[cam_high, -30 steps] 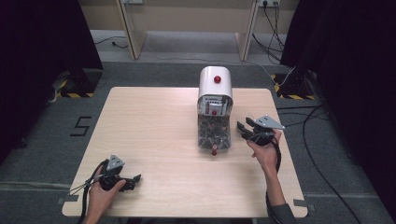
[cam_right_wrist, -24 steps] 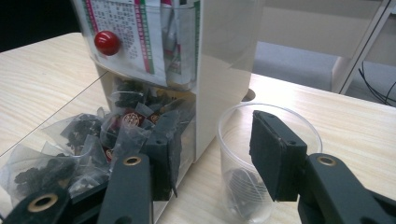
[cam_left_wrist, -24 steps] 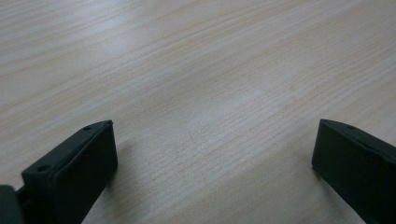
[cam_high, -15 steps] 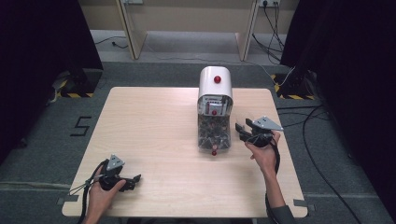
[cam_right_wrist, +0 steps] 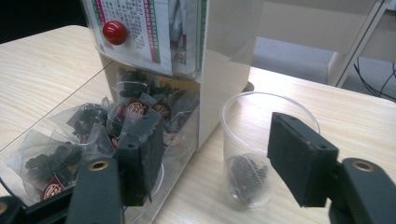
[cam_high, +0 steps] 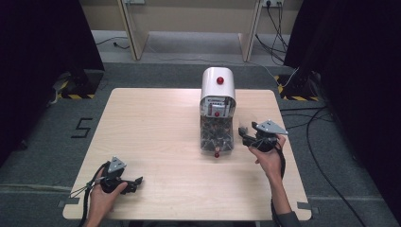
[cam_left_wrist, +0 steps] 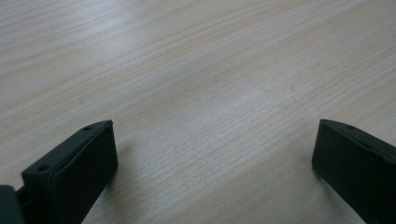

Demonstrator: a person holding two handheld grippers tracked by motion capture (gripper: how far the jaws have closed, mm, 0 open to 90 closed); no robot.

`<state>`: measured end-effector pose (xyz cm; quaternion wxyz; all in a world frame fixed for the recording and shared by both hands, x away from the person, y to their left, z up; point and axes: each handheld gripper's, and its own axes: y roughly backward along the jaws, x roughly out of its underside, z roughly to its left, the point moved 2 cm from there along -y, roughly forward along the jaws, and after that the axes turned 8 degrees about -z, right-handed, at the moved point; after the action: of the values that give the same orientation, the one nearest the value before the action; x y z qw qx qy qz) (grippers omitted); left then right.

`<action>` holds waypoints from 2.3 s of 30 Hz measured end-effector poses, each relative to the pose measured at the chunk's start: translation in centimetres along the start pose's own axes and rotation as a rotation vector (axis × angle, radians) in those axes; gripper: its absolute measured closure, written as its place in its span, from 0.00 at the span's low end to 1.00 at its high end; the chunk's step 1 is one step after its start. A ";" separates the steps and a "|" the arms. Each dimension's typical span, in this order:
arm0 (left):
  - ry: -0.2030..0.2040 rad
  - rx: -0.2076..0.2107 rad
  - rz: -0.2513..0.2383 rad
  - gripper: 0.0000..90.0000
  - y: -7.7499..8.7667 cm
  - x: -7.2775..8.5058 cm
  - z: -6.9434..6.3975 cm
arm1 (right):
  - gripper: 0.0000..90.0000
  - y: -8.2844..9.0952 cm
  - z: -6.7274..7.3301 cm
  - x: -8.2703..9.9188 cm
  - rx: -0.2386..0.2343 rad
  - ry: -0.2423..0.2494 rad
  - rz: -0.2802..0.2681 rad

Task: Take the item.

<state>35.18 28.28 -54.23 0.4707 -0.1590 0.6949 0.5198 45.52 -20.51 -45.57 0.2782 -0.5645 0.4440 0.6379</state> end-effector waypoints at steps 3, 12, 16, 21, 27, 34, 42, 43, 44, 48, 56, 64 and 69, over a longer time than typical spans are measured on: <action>0.000 0.000 0.000 0.00 0.0 0.0 0.0 | 0.40 0.2 0.1 -0.1 -0.001 0.004 -0.002; 0.000 0.000 0.000 0.00 0.0 0.0 0.0 | 0.37 0.4 0.3 0.0 -0.001 -0.012 -0.006; -0.001 0.000 0.001 0.00 0.0 0.0 0.0 | 0.36 0.6 0.4 0.0 0.000 -0.018 -0.006; 0.000 0.001 0.000 0.00 0.0 0.0 0.0 | 0.36 0.8 0.6 -0.1 -0.008 -0.022 -0.009; -0.001 0.000 0.001 0.00 0.0 0.0 0.0 | 0.36 1.5 1.1 -0.4 -0.020 -0.017 -0.024; 0.000 0.000 0.000 0.00 0.0 0.0 0.0 | 0.36 1.8 1.3 -0.2 -0.026 -0.008 -0.013; 0.000 0.000 0.000 0.00 0.0 0.0 0.0 | 0.36 2.0 1.9 0.0 -0.037 0.002 -0.004; 0.000 0.000 0.000 0.00 0.0 0.0 0.0 | 0.36 2.1 2.0 0.1 -0.043 0.007 0.000; 0.000 0.000 0.000 0.00 0.0 0.0 0.0 | 0.36 2.0 2.1 0.2 -0.041 0.018 0.006; -0.001 0.000 0.000 0.00 0.0 0.0 0.0 | 0.36 2.1 2.2 0.4 -0.036 0.035 0.018; 0.000 0.001 0.000 0.00 0.0 0.0 0.0 | 0.36 2.3 2.2 0.5 -0.034 0.038 0.021; -0.002 0.000 0.002 0.00 0.0 0.0 0.0 | 0.36 2.6 2.7 0.6 -0.045 0.045 0.022; 0.000 0.000 0.000 0.00 0.0 0.0 0.0 | 0.36 2.8 2.8 0.9 -0.051 0.053 0.030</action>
<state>35.18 28.29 -54.23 0.4709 -0.1589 0.6948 0.5199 41.57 -19.41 -45.86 0.2422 -0.5815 0.4430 0.6379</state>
